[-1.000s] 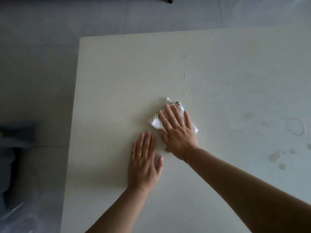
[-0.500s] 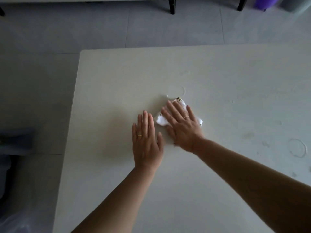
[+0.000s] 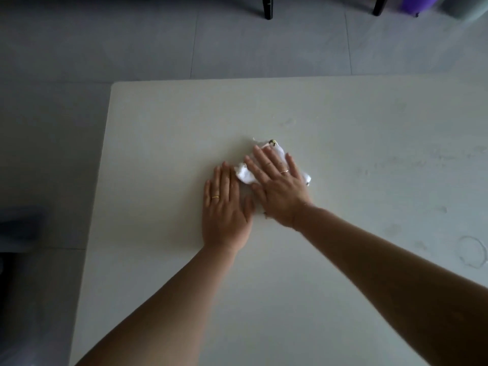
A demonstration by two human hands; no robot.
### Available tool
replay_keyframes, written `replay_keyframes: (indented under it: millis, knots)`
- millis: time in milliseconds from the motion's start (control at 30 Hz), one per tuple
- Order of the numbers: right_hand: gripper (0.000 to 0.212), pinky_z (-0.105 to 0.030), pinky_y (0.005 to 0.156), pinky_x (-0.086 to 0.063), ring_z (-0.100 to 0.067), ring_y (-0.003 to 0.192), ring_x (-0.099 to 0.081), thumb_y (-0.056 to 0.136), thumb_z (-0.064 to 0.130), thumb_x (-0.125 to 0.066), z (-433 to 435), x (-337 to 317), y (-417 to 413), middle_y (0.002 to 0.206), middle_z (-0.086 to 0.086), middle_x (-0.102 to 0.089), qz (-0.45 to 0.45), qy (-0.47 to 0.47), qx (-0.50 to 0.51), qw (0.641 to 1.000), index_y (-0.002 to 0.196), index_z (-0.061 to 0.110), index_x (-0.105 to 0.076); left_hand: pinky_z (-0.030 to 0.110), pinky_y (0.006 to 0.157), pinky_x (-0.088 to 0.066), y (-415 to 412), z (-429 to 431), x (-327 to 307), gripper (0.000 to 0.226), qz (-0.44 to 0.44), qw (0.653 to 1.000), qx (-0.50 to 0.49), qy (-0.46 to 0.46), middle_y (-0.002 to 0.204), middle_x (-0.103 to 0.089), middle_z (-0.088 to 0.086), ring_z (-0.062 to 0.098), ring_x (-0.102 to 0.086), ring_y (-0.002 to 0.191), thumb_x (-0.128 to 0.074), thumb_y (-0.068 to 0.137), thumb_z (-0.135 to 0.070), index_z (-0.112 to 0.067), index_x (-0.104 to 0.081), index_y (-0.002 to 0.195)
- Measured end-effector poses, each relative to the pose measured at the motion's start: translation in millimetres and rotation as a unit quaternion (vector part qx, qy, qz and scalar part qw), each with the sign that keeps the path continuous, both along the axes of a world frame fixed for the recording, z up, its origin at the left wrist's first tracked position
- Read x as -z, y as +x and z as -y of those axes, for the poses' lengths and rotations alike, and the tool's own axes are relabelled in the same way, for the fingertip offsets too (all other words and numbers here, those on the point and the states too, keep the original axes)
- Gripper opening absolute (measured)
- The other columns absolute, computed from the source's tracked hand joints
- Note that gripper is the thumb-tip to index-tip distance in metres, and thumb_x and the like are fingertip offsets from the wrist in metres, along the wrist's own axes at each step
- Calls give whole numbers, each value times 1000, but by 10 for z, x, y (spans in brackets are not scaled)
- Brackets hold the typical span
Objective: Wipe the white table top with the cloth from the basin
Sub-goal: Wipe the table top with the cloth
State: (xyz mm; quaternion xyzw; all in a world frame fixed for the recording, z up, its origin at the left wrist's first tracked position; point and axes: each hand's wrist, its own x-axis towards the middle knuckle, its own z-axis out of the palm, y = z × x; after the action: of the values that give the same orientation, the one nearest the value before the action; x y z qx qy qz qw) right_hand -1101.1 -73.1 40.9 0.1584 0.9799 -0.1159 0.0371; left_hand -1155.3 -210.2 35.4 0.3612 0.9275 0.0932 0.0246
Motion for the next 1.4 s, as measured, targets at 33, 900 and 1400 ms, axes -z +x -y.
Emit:
replay_keyframes:
  millis: [33, 900, 1400]
  knots:
    - [54, -42, 116, 3, -17, 146, -3, 98, 41, -29, -175, 6, 25, 159, 2, -9, -4, 14, -3, 1000, 149, 29, -16, 44, 116, -22, -5, 5, -2, 60, 11, 1000, 2, -2, 151, -34, 17, 30, -31, 141, -30, 93, -36, -1, -37, 142]
    - [60, -47, 113, 12, -22, 146, 9, 95, 37, -29, -225, -6, -1101, 160, -2, 3, -3, -27, 88, 996, 150, 25, -8, 42, 117, -19, 17, -22, -26, 66, 37, 999, -24, -12, 154, -28, 13, 27, -25, 143, -35, 90, -36, -3, -29, 146]
    - [58, -48, 114, 9, -22, 146, 8, 96, 36, -27, -481, -30, -1567, 160, -1, 2, 5, -32, 64, 997, 150, 26, -9, 42, 116, -18, 3, -18, -45, 67, 46, 999, -17, -20, 156, -25, 12, 26, -22, 144, -36, 89, -36, -3, -28, 147]
